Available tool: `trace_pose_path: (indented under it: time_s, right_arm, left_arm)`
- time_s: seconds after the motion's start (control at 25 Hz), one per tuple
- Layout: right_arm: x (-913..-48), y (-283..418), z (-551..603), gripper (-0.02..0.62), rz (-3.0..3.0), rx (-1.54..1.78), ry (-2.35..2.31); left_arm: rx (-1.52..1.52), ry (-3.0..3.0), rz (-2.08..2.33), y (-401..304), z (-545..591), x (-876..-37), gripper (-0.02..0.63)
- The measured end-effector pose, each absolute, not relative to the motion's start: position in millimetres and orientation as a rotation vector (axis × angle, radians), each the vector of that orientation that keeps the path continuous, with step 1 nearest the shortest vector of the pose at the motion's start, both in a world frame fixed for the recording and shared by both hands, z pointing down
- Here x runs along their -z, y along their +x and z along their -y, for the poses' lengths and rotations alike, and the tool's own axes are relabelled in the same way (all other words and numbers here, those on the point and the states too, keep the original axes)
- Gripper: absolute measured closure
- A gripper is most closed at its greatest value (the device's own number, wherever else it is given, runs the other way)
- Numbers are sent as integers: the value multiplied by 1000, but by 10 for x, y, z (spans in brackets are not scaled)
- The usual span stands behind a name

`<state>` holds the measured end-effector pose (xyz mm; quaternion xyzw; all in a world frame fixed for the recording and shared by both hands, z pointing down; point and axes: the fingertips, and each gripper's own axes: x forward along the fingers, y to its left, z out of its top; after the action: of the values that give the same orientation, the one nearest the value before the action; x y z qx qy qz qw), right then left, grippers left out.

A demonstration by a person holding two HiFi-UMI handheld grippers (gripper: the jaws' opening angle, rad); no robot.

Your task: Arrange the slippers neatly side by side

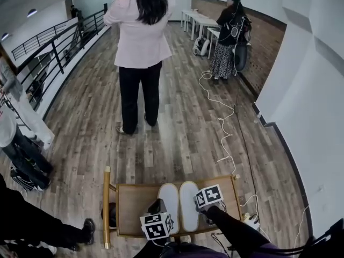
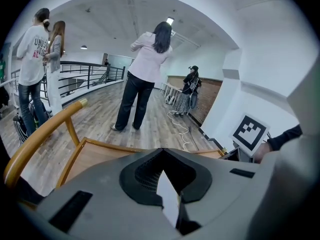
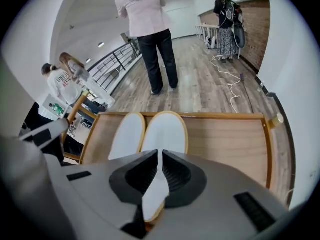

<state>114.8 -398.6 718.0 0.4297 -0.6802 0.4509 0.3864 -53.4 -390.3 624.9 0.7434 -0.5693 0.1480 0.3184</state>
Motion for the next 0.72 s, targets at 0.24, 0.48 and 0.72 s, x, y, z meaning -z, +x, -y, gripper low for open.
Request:
trace_pose_path:
  time_s: [0.24, 0.48, 0.72]
  right_arm:
    - [-7386, 1265, 3886, 586, 1671, -1126, 1075]
    - [-7415, 1192, 3903, 588, 1687, -1036, 1000]
    - [-7302, 1199, 3942, 587, 1723, -1064, 998]
  left_arm:
    - [-411, 1924, 1522, -602, 3858, -6274, 607]
    - [-411, 1903, 1546, -649, 3845, -6288, 607]
    - [-414, 1914, 1530, -555, 3893, -6287, 607]
